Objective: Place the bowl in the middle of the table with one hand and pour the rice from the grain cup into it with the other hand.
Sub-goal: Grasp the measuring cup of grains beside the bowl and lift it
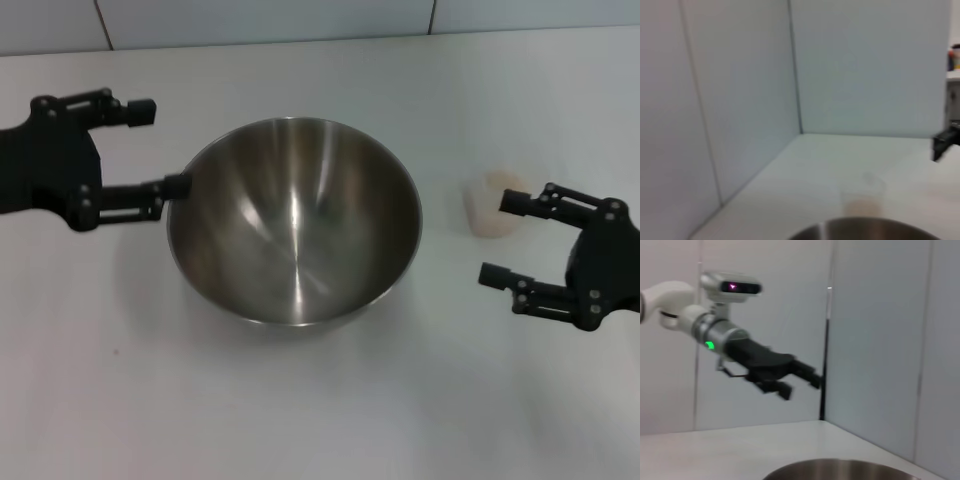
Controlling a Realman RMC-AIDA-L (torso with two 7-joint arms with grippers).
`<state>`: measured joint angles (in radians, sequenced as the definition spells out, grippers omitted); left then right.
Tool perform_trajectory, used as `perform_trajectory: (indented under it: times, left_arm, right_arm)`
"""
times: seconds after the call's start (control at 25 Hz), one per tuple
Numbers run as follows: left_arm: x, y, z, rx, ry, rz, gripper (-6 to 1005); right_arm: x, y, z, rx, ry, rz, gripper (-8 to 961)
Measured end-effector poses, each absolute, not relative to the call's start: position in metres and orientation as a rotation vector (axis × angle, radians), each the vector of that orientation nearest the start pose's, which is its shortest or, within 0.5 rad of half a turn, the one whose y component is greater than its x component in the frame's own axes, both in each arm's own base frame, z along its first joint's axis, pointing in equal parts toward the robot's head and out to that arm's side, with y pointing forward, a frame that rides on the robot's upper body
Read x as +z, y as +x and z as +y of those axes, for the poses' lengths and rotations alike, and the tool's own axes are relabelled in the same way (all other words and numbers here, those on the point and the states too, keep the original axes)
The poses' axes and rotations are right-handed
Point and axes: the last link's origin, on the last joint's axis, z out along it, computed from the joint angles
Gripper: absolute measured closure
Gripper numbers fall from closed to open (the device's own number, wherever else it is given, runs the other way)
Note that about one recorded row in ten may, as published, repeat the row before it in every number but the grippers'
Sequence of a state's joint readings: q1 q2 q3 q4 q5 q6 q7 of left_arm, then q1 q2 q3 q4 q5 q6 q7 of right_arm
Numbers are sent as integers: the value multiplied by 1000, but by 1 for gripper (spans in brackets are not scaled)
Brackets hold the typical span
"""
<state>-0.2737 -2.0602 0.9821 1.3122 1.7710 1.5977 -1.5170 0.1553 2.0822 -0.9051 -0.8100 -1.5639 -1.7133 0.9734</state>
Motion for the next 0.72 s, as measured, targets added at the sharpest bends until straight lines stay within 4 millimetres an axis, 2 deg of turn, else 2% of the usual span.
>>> perform_trajectory:
  times: [0.32,0.72]
  left_arm:
    - [71,-225,305,-493,-2727,-274,198]
    - [63,-238,300,-605,-2708,-369,198]
  right_arm:
    - [32,309,238,927,-2408,298,211]
    - [27,342,231,861,-2233,513,211]
